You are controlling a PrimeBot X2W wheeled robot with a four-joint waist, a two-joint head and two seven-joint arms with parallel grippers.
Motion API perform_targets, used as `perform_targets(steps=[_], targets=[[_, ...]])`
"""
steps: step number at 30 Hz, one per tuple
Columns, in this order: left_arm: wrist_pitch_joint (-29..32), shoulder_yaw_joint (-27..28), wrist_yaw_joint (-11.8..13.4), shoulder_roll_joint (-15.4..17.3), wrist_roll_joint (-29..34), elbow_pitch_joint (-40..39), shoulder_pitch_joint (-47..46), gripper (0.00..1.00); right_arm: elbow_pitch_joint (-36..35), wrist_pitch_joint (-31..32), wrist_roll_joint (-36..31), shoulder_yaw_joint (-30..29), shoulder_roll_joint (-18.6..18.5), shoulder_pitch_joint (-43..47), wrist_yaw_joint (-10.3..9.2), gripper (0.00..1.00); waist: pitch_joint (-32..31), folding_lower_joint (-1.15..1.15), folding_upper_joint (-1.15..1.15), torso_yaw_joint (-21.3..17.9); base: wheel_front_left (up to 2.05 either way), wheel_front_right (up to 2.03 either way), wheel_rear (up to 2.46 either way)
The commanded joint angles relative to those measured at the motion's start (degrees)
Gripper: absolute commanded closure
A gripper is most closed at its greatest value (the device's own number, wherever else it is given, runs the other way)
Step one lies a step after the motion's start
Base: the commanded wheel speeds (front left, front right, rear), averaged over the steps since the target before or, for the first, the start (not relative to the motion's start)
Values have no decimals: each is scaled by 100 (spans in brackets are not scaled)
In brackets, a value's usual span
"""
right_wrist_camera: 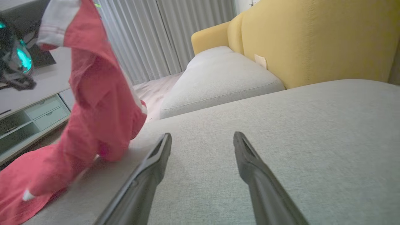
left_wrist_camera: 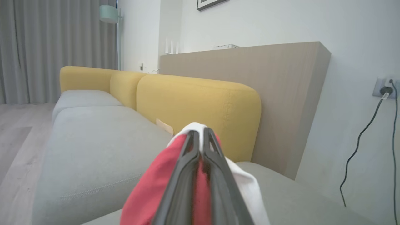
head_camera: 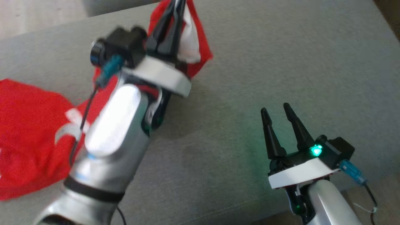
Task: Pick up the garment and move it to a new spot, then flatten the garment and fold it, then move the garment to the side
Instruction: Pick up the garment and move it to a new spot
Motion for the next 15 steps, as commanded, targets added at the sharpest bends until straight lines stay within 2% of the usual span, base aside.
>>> perform_targets(steps=[1,4,6,11,15], targets=[[-48,99,94,62,-133,-112,-448,100,-208,-63,41,165,-26,-230,-4,0,124,0,0,-279,0,0,0],[-98,-45,257,62,-460,96,-838,100,-221,-63,84,210,-26,-258,-4,0,154,0,0,-419,0,0,0],[-123,-144,354,62,-576,219,-1043,0,-228,-63,94,214,-26,-262,-4,0,163,0,0,-445,0,0,0],[-140,-200,495,61,-670,335,-1224,0,-238,-63,72,132,-26,-231,-4,0,116,0,0,-311,0,0,0],[-142,31,451,89,-428,262,-993,0,-223,-63,2,39,-26,-194,-4,0,18,0,0,-36,0,0,0]])
